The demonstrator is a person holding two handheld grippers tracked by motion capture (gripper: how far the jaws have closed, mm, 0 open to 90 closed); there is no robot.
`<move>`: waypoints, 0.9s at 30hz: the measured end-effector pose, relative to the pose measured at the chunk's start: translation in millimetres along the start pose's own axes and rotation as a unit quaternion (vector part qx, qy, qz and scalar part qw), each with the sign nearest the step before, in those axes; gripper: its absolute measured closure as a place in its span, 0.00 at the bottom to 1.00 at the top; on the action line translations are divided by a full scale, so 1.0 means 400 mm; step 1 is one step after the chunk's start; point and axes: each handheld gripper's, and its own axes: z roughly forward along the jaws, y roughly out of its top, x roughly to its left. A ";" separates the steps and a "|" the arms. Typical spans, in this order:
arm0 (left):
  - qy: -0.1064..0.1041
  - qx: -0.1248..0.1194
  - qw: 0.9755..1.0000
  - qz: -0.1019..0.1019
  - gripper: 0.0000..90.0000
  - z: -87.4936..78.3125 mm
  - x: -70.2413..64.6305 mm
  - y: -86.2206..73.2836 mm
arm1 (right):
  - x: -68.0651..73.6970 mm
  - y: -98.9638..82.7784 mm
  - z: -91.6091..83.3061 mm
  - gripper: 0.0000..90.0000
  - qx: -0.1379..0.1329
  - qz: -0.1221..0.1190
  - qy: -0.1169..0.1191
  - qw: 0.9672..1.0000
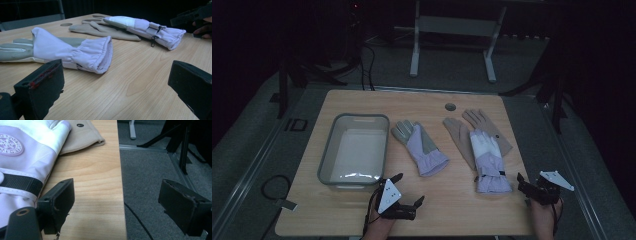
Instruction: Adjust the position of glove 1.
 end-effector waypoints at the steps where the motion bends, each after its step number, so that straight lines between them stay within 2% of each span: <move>1: -0.001 0.000 1.000 0.001 0.01 0.000 0.000 0.000 | 0.000 0.000 0.001 0.15 0.003 0.002 -0.001 1.000; 4: 0.000 -0.002 1.000 0.001 0.01 -0.001 0.000 0.000 | 0.001 0.005 0.004 0.15 0.011 0.009 -0.008 1.000; 5: 0.000 -0.001 1.000 0.000 0.01 -0.001 0.000 0.000 | -0.001 0.010 0.000 0.15 0.013 0.020 0.002 1.000; 6: 0.001 -0.001 1.000 0.000 0.01 -0.001 0.000 0.000 | -0.001 0.010 0.000 0.15 0.013 0.020 0.002 1.000; 8: 0.001 0.001 1.000 0.000 0.01 0.000 0.000 0.000 | -0.005 0.019 0.004 0.15 0.035 0.041 0.030 0.998; 9: 0.002 0.001 1.000 0.001 0.01 0.001 -0.001 0.000 | -0.003 0.024 0.009 0.15 0.049 0.042 0.036 0.997; 10: 0.002 0.001 1.000 0.001 0.01 0.001 -0.001 0.000 | 0.003 0.031 0.010 0.15 0.051 0.030 0.035 0.998; 11: 0.001 0.001 1.000 0.001 0.01 0.000 -0.001 0.000 | 0.003 0.031 0.010 0.15 0.051 0.030 0.035 0.998; 15: 0.002 0.000 1.000 0.001 0.01 0.000 -0.001 0.000 | 0.017 0.063 0.010 0.14 0.059 -0.001 0.043 0.997; 17: 0.002 0.000 1.000 0.001 0.01 0.000 -0.001 0.000 | 0.024 0.078 0.008 0.14 0.057 -0.009 0.046 0.997; 19: 0.001 0.000 1.000 0.001 0.01 0.000 -0.001 0.000 | 0.034 0.109 0.000 0.14 0.048 -0.025 0.040 0.998; 21: 0.001 0.000 1.000 0.002 0.01 0.000 -0.001 0.000 | 0.035 0.120 -0.002 0.13 0.045 -0.023 0.044 0.998; 22: 0.001 0.000 1.000 0.002 0.01 0.000 -0.001 0.000 | 0.039 0.145 -0.004 0.12 0.043 -0.023 0.048 0.998; 24: 0.001 0.000 1.000 0.002 0.01 -0.001 -0.001 0.000 | 0.041 0.154 -0.005 0.12 0.044 -0.026 0.047 0.998; 26: 0.000 0.000 1.000 0.001 0.01 0.000 0.000 0.000 | 0.049 0.175 -0.008 0.17 0.041 -0.030 0.046 0.998; 27: 0.000 0.000 1.000 0.002 0.01 0.000 -0.001 0.000 | 0.050 0.201 -0.007 0.16 0.054 -0.027 0.076 0.995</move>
